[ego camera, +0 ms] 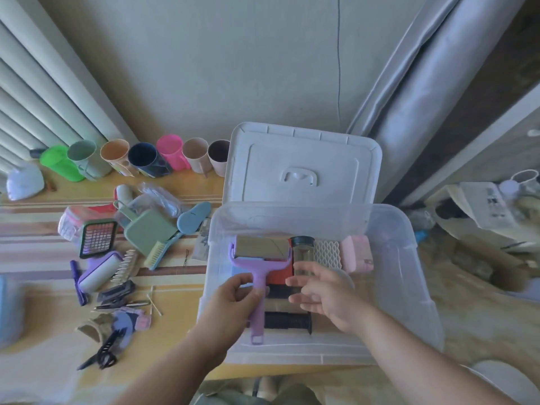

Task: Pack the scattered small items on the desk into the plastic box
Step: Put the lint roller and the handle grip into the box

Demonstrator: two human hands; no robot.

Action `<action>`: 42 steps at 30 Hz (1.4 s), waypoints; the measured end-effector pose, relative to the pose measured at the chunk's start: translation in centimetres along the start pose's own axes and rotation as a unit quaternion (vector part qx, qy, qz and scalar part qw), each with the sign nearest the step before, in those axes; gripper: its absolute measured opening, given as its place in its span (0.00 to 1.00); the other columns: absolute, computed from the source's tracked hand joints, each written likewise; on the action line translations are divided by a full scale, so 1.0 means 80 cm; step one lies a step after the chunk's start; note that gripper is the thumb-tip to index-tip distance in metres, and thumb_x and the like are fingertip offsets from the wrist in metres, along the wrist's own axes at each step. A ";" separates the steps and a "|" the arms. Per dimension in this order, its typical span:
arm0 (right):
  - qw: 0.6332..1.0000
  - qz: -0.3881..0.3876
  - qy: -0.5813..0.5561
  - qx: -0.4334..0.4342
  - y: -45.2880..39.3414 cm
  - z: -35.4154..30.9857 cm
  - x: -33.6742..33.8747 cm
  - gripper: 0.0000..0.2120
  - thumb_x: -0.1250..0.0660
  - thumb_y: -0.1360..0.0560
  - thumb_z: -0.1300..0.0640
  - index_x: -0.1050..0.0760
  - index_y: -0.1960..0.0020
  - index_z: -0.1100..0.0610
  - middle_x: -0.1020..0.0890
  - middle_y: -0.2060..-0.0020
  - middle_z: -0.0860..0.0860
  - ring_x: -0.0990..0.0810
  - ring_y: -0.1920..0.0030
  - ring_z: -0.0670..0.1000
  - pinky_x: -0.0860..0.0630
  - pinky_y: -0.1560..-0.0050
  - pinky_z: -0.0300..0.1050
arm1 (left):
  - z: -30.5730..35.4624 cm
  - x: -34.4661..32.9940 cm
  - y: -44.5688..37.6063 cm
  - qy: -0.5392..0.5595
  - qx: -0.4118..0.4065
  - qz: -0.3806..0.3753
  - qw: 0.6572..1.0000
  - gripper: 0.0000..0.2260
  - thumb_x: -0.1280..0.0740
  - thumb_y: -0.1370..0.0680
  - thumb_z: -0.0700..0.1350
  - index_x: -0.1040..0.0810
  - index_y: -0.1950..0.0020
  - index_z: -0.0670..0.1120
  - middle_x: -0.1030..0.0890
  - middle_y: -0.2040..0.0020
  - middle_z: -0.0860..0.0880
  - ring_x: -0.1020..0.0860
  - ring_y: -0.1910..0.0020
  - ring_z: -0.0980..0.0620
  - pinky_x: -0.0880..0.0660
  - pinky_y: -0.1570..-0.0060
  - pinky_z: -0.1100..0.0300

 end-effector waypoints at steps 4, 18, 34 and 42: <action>0.997 -0.020 -0.072 0.034 0.034 -0.035 -0.004 0.25 0.31 0.25 0.60 0.25 0.32 0.43 0.12 0.44 0.55 0.14 0.51 0.56 0.23 0.42 0.55 | 0.007 -0.053 -0.013 0.082 0.007 -0.058 0.995 0.08 0.32 0.18 0.37 0.21 0.39 0.39 0.12 0.51 0.44 0.15 0.53 0.48 0.18 0.48 0.54; 0.866 0.050 0.495 -0.043 0.034 -0.004 0.132 0.12 0.32 0.21 0.56 0.32 0.61 0.51 0.24 0.62 0.48 0.26 0.63 0.48 0.31 0.62 0.46 | -0.035 -0.050 -0.058 -0.582 -0.042 -0.230 0.779 0.21 0.36 0.18 0.53 0.28 0.25 0.56 0.24 0.29 0.51 0.25 0.33 0.48 0.28 0.32 0.52; 0.723 0.012 0.690 0.017 0.014 -0.026 0.052 0.16 0.40 0.27 0.61 0.25 0.49 0.41 0.22 0.57 0.47 0.21 0.56 0.54 0.22 0.58 0.50 | -0.071 -0.049 -0.072 -0.638 0.049 -0.275 0.717 0.25 0.51 0.15 0.60 0.32 0.22 0.52 0.30 0.24 0.45 0.32 0.27 0.42 0.34 0.29 0.47; 0.684 -0.043 0.723 0.084 -0.014 -0.036 -0.055 0.14 0.34 0.24 0.65 0.19 0.51 0.46 0.20 0.60 0.49 0.21 0.62 0.54 0.25 0.65 0.47 | -0.044 -0.046 -0.014 -0.591 -0.016 -0.315 0.743 0.18 0.48 0.14 0.56 0.24 0.49 0.46 0.26 0.35 0.52 0.26 0.42 0.48 0.31 0.46 0.52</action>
Point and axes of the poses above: each hand's wrist, its own y-axis away from the middle knuckle, its own x-axis out of the back of the hand, z = x × y, the point moved 7 cm from there along -y, towards the middle knuckle
